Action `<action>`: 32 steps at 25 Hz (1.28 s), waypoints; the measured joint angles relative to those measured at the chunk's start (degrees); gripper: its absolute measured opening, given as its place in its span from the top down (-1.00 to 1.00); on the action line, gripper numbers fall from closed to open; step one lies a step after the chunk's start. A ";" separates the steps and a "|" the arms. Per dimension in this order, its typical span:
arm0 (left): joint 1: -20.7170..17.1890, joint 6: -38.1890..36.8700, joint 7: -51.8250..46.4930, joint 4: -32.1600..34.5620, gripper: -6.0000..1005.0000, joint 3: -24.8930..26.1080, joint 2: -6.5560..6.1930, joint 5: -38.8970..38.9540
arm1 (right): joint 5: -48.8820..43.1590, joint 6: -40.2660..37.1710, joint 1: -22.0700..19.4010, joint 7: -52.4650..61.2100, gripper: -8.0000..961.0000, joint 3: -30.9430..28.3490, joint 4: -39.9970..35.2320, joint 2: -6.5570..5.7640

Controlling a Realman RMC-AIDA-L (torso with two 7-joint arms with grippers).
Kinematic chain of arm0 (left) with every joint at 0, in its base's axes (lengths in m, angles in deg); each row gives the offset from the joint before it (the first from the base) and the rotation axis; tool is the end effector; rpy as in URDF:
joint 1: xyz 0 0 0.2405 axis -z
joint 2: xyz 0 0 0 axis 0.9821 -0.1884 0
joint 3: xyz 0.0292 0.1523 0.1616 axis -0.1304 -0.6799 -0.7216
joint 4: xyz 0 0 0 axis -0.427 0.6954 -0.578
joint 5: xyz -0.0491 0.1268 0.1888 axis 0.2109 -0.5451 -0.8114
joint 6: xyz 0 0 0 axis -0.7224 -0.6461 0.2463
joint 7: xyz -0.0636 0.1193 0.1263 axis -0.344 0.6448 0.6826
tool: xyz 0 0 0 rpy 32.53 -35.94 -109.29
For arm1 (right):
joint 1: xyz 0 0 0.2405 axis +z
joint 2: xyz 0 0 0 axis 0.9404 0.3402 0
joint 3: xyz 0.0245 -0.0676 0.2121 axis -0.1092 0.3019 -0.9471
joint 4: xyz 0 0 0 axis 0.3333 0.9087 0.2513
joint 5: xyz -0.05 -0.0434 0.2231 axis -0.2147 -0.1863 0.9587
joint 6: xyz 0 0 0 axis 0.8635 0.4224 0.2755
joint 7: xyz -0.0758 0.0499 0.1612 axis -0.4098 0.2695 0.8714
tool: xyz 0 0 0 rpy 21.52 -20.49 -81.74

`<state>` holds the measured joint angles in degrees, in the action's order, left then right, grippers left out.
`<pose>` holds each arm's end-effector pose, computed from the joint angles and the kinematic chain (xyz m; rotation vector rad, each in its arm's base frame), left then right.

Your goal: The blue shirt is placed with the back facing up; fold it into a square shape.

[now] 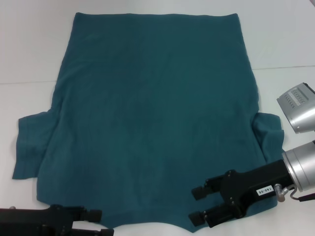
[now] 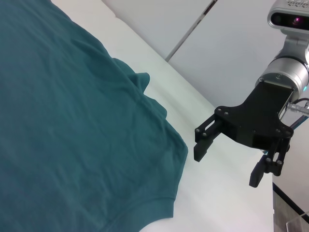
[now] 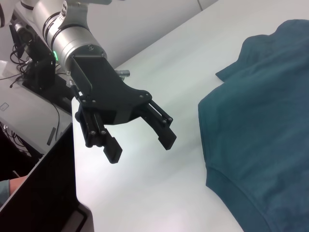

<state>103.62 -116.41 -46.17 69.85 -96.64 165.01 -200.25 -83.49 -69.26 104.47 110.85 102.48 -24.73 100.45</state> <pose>-0.2508 0.2827 -0.0164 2.8246 1.1755 0.5405 0.2091 0.3204 -0.0399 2.9199 -0.8388 -0.3223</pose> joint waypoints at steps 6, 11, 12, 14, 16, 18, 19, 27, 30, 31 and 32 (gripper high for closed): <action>0.02 0.00 -0.06 0.00 -0.69 -0.05 0.00 -0.10 | 0.00 0.07 -0.20 0.00 -0.72 -0.01 -0.02 0.00; 0.04 0.01 -0.41 0.00 -0.68 -0.05 -0.01 -0.11 | 0.03 0.22 -0.33 0.03 -0.72 -0.09 -0.02 0.00; 0.08 0.08 -0.96 0.00 -0.68 0.16 -0.04 0.03 | 0.10 0.28 -0.34 0.21 -0.72 -0.30 -0.02 0.01; 0.34 0.56 -2.77 0.00 -0.67 1.10 -0.23 0.52 | 0.40 1.47 -0.16 2.22 -0.72 -2.08 -0.02 -0.02; 1.51 2.17 -8.14 0.00 -0.66 4.45 -0.87 1.05 | 0.58 5.35 1.17 9.56 -0.72 -5.91 -0.03 -0.47; 2.12 2.77 -10.75 -0.03 -0.66 6.33 -1.25 1.11 | 0.62 6.82 1.91 12.92 -0.72 -7.06 -0.03 -0.92; 2.55 3.17 -12.57 -0.04 -0.66 7.57 -1.57 1.11 | 0.60 7.77 2.64 16.16 -0.72 -7.65 0.11 -1.53; 5.06 11.13 -27.55 -2.71 -0.63 13.55 -4.42 1.22 | 0.67 17.28 9.51 37.47 -0.71 -9.86 8.98 -10.34; 5.35 16.39 -32.95 -4.06 -0.62 17.27 -4.97 1.59 | 0.32 19.26 10.52 39.59 -0.71 -10.43 10.25 -12.42; 5.36 17.42 -33.64 -4.31 -0.62 18.18 -5.01 1.75 | -0.12 19.78 10.69 40.46 -0.71 -10.32 10.28 -12.87; 5.36 17.42 -33.64 -4.31 -0.62 18.18 -5.01 1.75 | -0.65 20.42 10.88 41.30 -0.71 -10.16 10.32 -13.30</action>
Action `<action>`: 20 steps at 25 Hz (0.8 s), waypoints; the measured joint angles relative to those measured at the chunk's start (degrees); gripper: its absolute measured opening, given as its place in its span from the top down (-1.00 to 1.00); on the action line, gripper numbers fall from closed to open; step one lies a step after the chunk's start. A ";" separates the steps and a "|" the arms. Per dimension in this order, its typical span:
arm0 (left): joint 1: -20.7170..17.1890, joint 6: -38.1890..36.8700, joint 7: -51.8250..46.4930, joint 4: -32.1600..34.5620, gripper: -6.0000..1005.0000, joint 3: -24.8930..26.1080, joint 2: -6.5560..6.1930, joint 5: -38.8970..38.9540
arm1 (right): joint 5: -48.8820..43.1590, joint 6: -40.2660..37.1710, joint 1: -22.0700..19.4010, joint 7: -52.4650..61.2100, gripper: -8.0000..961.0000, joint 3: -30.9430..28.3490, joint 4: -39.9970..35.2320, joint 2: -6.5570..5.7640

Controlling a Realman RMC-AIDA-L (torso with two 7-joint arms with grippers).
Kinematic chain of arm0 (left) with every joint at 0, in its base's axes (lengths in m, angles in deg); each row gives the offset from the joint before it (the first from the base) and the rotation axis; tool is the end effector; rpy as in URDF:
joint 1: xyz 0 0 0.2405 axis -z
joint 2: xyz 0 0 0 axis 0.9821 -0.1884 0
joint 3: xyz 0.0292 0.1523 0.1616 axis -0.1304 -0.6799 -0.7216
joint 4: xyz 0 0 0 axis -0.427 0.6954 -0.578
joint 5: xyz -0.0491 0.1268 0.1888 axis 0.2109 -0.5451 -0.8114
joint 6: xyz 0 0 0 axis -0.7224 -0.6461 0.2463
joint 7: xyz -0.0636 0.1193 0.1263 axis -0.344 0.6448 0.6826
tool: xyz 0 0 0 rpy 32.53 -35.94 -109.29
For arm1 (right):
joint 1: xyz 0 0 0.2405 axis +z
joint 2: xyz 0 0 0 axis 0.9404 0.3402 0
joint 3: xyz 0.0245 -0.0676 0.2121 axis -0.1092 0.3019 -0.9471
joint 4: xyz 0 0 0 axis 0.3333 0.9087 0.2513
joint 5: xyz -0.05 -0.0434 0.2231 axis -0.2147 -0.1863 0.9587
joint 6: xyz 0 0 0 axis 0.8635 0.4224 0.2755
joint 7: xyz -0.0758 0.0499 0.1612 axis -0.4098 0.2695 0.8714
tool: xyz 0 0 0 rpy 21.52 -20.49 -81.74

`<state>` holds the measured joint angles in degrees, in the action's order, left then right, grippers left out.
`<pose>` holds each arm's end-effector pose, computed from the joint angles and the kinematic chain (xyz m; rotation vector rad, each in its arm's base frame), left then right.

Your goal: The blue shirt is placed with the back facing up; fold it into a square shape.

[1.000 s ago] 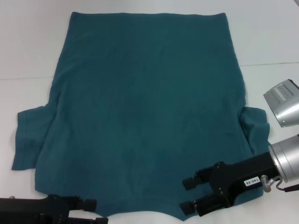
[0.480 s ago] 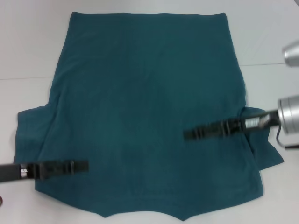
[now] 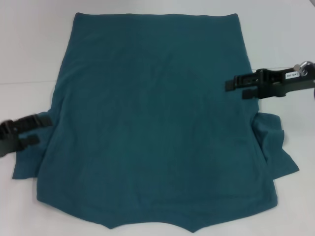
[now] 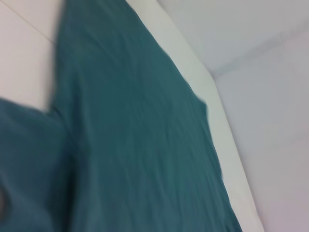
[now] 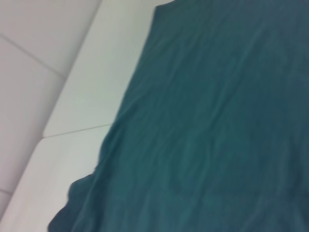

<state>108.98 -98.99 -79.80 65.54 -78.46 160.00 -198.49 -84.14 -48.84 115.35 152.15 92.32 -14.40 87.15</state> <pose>-0.2917 0.3686 0.0575 -1.9695 -1.8693 -0.8625 0.2274 0.4452 0.0562 -2.2121 1.6921 0.4744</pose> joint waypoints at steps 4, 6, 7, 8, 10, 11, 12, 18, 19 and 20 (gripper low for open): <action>0.22 6.06 -1.78 -1.38 -0.61 1.61 -0.42 0.18 | -0.74 0.49 0.29 0.86 -0.71 -0.17 0.10 -0.63; 0.28 9.32 -2.25 -2.02 -0.60 1.43 -0.51 -0.12 | -0.75 0.48 0.35 0.88 -0.72 -0.27 0.11 -0.65; 0.34 11.13 -2.44 -2.51 -0.60 1.26 -0.53 -0.39 | -0.76 0.45 0.35 0.88 -0.72 -0.28 0.12 -0.65; 0.43 13.34 -2.69 -3.22 -0.60 1.02 -0.62 -0.74 | -0.77 0.46 0.35 0.89 -0.72 -0.26 0.13 -0.65; 0.60 17.14 -2.98 -4.98 -0.59 0.66 -0.78 -1.13 | -0.78 0.48 0.29 0.90 -0.72 -0.15 0.14 -0.61; 0.64 18.62 -3.00 -5.70 -0.59 0.58 -0.79 -1.22 | -0.79 0.52 0.24 0.90 -0.72 -0.19 0.15 -0.59; 0.65 20.14 -2.87 -6.29 -0.58 0.57 -0.77 -1.24 | -0.79 0.58 0.21 0.91 -0.72 -0.29 0.16 -0.57; 0.92 26.84 -1.83 -8.75 -0.57 -0.23 -0.52 -1.35 | -0.62 0.68 0.11 0.92 -0.72 -0.58 0.20 -0.54; 0.92 26.84 -1.83 -8.75 -0.56 -0.23 -0.52 -1.35 | -0.62 0.68 0.10 0.93 -0.72 -0.58 0.21 -0.53; 0.93 27.31 -1.83 -8.94 -0.56 -0.55 -0.51 -1.35 | -0.63 0.68 0.08 0.93 -0.72 -0.58 0.21 -0.50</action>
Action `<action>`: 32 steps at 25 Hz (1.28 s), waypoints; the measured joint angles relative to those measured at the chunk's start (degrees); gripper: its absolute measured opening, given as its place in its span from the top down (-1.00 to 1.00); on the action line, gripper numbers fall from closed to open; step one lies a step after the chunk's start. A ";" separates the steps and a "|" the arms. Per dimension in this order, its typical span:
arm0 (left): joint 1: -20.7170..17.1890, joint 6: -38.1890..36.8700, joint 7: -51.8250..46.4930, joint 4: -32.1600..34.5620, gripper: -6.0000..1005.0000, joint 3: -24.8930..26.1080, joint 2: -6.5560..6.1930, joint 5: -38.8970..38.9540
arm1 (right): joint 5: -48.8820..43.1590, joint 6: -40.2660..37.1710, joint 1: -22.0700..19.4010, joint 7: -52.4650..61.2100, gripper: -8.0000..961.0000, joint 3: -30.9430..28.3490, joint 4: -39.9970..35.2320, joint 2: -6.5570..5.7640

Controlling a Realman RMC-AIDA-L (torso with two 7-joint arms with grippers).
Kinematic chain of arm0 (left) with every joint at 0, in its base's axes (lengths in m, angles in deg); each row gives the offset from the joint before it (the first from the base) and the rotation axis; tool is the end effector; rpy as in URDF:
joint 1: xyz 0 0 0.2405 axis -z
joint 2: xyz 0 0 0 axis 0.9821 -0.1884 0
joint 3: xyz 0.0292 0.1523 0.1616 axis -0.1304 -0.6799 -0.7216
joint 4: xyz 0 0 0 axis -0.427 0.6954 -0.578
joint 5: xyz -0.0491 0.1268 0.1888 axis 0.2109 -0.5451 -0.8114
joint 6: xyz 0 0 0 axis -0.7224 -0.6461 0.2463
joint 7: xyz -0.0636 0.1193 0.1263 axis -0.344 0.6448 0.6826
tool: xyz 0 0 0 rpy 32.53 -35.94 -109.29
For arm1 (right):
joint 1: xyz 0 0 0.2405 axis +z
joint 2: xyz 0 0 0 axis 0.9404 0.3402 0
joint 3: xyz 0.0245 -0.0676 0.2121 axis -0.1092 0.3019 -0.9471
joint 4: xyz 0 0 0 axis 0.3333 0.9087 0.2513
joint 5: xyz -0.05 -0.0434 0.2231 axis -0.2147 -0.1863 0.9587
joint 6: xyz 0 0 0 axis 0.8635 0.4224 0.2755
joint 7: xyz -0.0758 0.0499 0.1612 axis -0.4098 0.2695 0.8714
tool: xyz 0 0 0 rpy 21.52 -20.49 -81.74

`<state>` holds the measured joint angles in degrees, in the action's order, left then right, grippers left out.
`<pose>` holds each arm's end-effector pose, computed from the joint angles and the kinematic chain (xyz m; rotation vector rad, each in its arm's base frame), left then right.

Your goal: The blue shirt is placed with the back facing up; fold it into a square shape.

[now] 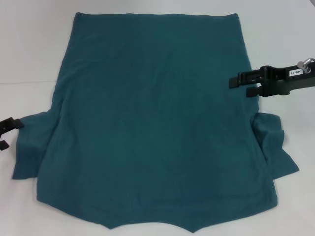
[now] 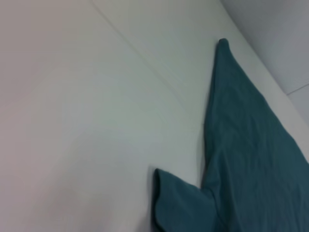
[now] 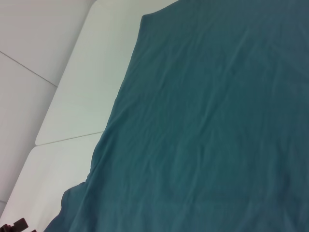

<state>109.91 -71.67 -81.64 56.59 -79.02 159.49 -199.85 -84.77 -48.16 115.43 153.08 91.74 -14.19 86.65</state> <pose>-0.3598 0.4008 0.0503 -1.5192 -1.8712 -0.7562 0.2311 0.4479 0.0614 -2.1784 1.7035 0.4755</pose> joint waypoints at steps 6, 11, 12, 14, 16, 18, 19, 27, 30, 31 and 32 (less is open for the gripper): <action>0.64 2.02 0.13 -1.75 -0.54 -1.23 0.16 0.00 | -0.13 0.16 -0.18 0.02 -0.72 0.00 0.00 0.12; 1.25 4.22 0.60 -3.38 -0.53 -2.60 0.29 -0.01 | -0.15 0.21 -0.37 0.04 -0.72 0.00 0.00 0.07; 1.38 4.59 0.62 -3.65 -0.53 -2.99 0.29 -0.01 | -0.16 0.21 -0.42 0.04 -0.72 0.00 0.00 0.07; 1.42 4.85 0.63 -3.80 -0.52 -3.38 0.30 -0.01 | -0.18 0.23 -0.50 0.05 -0.72 0.00 0.00 0.11; 1.63 5.08 0.64 -3.90 -0.51 -4.32 0.42 -0.01 | -0.16 0.24 -0.58 0.05 -0.72 0.00 0.00 0.11; 1.77 4.86 0.63 -3.92 -0.51 -4.75 0.44 -0.01 | -0.07 0.24 -0.73 0.05 -0.72 -0.03 0.00 0.08; 1.79 4.68 0.62 -3.92 -0.51 -4.78 0.45 0.07 | -0.02 0.23 -0.81 0.05 -0.72 -0.09 0.00 0.06; 1.53 4.13 0.10 -3.81 -0.48 -4.61 0.53 0.39 | 0.11 0.22 -1.06 0.05 -0.71 -0.34 0.00 -0.03; 1.59 4.13 0.09 -3.78 -0.34 -4.73 0.48 0.23 | 0.20 0.24 -1.06 0.05 -0.71 -0.40 0.00 -0.05; 1.61 4.13 0.09 -3.76 -0.27 -4.78 0.46 0.19 | 0.21 0.23 -1.05 0.05 -0.71 -0.49 0.00 -0.06; 1.63 4.13 0.09 -3.72 -0.20 -4.81 0.43 0.14 | 0.21 0.22 -1.05 0.05 -0.71 -0.62 0.00 -0.07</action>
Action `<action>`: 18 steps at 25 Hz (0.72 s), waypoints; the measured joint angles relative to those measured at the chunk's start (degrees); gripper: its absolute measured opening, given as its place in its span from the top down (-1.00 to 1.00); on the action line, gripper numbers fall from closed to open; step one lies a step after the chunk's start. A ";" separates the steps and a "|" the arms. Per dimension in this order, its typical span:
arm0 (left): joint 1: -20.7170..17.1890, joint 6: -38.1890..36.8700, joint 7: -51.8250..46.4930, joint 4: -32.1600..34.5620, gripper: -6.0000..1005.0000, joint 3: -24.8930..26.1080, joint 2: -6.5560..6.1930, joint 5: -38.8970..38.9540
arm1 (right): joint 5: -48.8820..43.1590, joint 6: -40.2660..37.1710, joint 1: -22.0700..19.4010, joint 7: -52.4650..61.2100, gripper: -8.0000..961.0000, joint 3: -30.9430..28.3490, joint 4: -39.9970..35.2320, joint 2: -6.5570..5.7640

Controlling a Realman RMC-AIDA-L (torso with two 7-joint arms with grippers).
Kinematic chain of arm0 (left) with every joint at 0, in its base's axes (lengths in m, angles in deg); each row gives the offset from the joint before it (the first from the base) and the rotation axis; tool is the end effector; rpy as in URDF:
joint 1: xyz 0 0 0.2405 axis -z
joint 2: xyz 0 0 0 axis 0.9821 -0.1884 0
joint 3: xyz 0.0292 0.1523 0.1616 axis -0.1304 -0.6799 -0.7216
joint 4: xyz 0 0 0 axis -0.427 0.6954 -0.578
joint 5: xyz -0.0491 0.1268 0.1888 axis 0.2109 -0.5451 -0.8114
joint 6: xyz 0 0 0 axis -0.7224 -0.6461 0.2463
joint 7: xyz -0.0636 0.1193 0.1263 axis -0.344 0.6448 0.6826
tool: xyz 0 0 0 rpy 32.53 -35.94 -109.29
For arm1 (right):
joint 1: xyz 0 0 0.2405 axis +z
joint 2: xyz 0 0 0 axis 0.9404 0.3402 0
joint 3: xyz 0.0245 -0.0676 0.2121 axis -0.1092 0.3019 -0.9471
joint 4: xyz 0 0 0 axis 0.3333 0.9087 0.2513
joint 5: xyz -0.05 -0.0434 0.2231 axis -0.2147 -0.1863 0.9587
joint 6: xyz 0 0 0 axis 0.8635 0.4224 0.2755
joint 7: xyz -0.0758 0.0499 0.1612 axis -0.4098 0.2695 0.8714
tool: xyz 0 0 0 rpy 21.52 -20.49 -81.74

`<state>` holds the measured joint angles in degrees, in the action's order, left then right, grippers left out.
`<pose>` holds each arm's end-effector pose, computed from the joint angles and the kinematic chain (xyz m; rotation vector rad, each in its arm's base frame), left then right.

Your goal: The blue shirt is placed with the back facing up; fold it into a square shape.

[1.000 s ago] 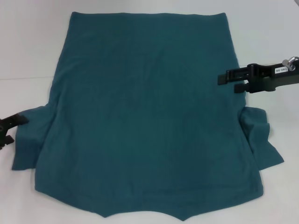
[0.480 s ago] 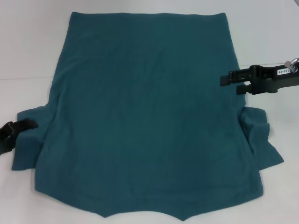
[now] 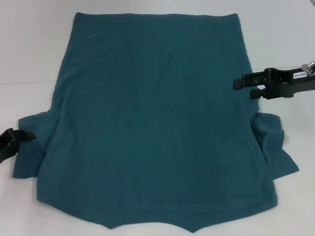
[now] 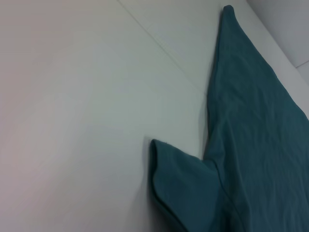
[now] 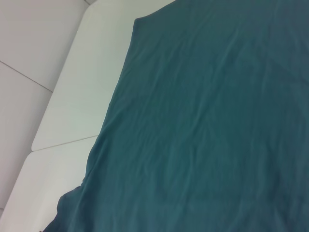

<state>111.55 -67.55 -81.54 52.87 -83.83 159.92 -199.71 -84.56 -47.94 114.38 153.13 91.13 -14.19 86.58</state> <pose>-0.3528 0.4063 0.0214 -1.5654 -1.8856 -0.6790 0.2391 0.4452 0.0640 -2.1493 1.7224 0.4897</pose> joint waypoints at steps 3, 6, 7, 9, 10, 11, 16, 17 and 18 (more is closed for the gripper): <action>0.01 -0.06 0.22 0.16 0.03 -0.05 -0.01 -0.07 | 0.01 -0.18 0.01 0.00 -0.71 -0.33 0.00 -0.01; -0.14 -0.08 0.41 0.39 0.27 -0.46 -0.01 -0.23 | 0.01 -0.35 0.03 0.00 -0.71 -0.85 0.00 -0.02; -0.17 -0.08 0.43 0.50 0.35 -0.71 -0.01 -0.39 | 0.02 -0.36 0.03 0.00 -0.71 -0.95 0.00 0.00; -0.14 -0.07 0.39 1.09 0.51 -1.27 -0.05 -1.59 | 0.01 -0.38 0.03 0.00 -0.71 -1.03 0.00 0.08; -0.03 -0.10 0.36 1.47 0.59 -1.42 -0.08 -2.44 | 0.00 -0.39 0.03 0.00 -0.71 -1.04 0.00 0.10; 0.12 -0.18 0.35 1.85 0.67 -1.60 -0.11 -3.39 | -0.03 -0.40 0.03 0.00 -0.71 -1.05 0.00 0.11; 0.51 -1.62 0.43 6.54 0.98 -4.78 -0.39 -7.86 | -0.31 -0.41 0.03 0.00 -0.71 -0.80 0.03 0.14; 0.31 -1.91 0.46 8.26 0.98 -6.06 -0.34 -8.36 | -0.32 -0.40 0.02 0.00 -0.71 -0.77 0.21 0.15; 0.14 -1.97 0.48 9.28 0.98 -6.79 -0.25 -8.53 | -0.32 -0.29 0.03 0.00 -0.71 -0.76 0.38 0.16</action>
<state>111.69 -69.52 -81.06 62.15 -90.62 159.67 -208.24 -84.88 -48.23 114.41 153.13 90.37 -13.82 86.73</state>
